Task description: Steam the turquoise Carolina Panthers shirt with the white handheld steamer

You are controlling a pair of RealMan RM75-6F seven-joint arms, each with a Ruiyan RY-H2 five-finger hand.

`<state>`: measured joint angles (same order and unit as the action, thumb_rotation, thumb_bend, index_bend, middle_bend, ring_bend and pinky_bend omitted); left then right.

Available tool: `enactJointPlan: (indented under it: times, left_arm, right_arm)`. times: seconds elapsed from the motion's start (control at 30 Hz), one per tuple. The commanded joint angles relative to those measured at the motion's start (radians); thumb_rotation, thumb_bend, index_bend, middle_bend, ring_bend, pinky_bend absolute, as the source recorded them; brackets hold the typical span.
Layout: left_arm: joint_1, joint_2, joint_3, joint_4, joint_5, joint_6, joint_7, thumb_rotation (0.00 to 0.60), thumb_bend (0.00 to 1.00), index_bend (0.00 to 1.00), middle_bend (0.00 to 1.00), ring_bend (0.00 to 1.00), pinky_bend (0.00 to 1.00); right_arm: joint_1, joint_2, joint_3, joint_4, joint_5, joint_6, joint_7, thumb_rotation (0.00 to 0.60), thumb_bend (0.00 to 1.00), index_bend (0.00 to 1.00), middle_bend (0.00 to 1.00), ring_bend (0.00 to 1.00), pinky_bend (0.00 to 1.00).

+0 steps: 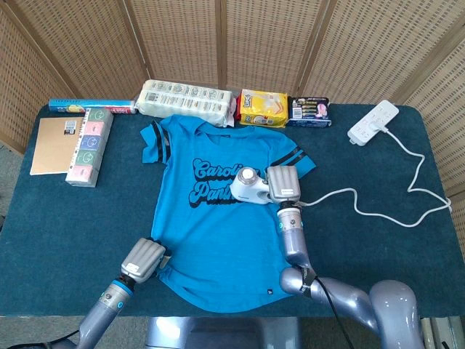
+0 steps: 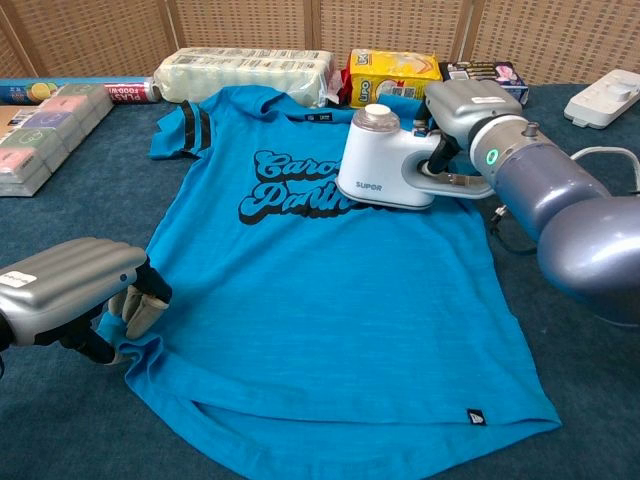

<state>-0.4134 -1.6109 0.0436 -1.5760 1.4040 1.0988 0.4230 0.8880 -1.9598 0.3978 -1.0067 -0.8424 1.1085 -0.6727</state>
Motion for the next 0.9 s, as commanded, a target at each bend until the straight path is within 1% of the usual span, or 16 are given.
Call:
enactJointPlan:
  times: [0.03,0.2,0.33,0.53,0.9]
  left_arm:
    - [0.0,0.0,-0.001,-0.002,0.0,0.001,0.001,0.6,0.33,0.76,0.69,0.56,0.5]
    - [0.0,0.001,0.0,-0.006,0.002,0.004,0.005,0.6,0.33,0.76,0.69,0.56,0.5]
    - [-0.001,0.0,0.0,-0.008,0.001,0.004,0.008,0.6,0.33,0.76,0.69,0.56,0.5]
    - [-0.002,-0.003,0.0,-0.01,0.001,0.003,0.012,0.6,0.33,0.76,0.69,0.56,0.5]
    - [-0.004,-0.007,0.0,-0.013,0.0,0.003,0.017,0.6,0.33,0.76,0.69,0.56,0.5]
  right_arm:
    - [0.011,-0.024,0.0,0.063,0.003,-0.014,0.005,0.6,0.4,0.76,0.75,0.81,0.81]
    - [0.012,-0.028,0.003,0.128,-0.006,-0.013,0.007,0.6,0.4,0.76,0.75,0.81,0.81]
    - [0.011,-0.025,0.012,0.164,0.001,-0.018,0.003,0.6,0.4,0.76,0.75,0.81,0.81]
    - [0.005,-0.016,0.019,0.247,0.01,-0.026,-0.017,0.6,0.4,0.75,0.75,0.81,0.81]
    - [-0.002,0.005,0.052,0.362,0.038,-0.042,-0.042,0.6,0.39,0.75,0.75,0.81,0.81]
